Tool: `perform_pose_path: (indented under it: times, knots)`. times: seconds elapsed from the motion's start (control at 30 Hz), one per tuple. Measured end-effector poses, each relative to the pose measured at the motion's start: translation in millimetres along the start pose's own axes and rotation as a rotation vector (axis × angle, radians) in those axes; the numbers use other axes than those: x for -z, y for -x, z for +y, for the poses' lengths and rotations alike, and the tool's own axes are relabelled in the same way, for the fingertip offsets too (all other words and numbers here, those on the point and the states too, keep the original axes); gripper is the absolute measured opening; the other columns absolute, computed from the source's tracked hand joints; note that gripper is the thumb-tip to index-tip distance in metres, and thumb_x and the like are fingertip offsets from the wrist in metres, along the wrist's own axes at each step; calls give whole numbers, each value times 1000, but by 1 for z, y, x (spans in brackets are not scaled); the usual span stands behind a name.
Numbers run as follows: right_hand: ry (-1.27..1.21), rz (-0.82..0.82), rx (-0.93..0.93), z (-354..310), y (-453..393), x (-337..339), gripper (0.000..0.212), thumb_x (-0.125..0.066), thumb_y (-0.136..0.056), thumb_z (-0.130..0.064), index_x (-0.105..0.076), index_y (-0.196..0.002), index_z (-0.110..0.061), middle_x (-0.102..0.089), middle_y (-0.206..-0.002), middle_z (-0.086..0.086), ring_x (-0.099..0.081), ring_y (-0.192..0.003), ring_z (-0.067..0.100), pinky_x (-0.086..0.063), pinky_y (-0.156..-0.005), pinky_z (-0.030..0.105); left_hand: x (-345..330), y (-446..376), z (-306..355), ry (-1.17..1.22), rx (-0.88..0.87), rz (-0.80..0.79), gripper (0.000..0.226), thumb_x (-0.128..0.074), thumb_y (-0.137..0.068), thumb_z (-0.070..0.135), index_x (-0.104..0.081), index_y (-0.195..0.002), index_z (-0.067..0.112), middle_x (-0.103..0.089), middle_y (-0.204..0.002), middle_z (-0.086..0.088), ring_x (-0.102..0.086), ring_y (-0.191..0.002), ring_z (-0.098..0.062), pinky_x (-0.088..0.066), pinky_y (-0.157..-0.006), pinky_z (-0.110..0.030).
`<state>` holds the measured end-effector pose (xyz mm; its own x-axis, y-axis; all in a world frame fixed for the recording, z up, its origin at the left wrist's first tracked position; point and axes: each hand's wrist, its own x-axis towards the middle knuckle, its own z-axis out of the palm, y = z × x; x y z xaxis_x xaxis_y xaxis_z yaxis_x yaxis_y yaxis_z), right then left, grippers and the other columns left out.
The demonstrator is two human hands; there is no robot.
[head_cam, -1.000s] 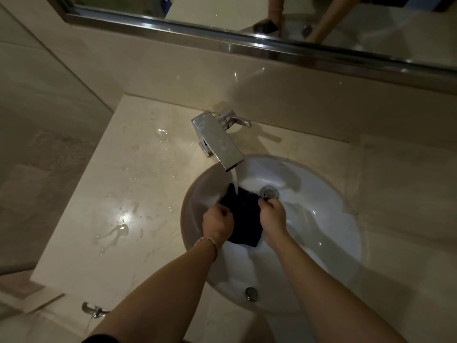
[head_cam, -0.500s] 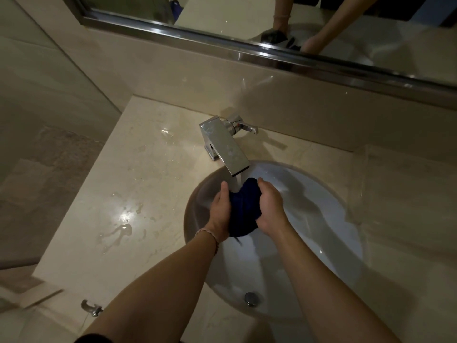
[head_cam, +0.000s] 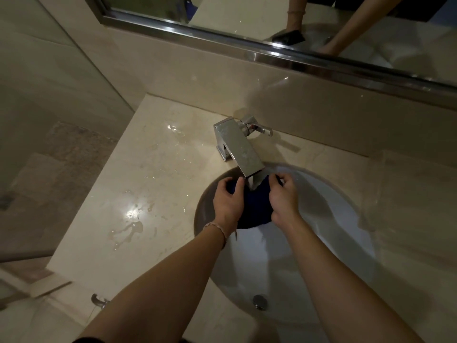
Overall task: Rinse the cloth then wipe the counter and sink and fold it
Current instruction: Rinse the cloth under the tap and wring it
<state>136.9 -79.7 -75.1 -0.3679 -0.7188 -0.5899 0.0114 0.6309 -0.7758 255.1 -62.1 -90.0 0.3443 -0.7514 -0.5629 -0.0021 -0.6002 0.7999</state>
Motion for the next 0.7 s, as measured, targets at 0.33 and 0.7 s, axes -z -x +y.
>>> perform_pose_path:
  times: [0.33,0.7]
  knots:
    - [223,17,-26,21,-25,27,2,-48,-101,-11,-50,-101,-13,-56,-98,7,-55,-92,25,-44,-75,34,22,-2,-31,-571,-159,-91,32,-56,-102,41,-63,-117,15,-64,-113,-10,-63,-104,-30,-47,-82,-28]
    - [808,-192,301,63,-33,16,58,-56,-98,-43,-43,-147,-15,-29,-157,8,-26,-144,31,-28,-117,51,6,-5,-51,-887,-245,-202,66,-44,-105,45,-21,-159,16,-26,-157,-16,-30,-140,-42,-32,-114,-48]
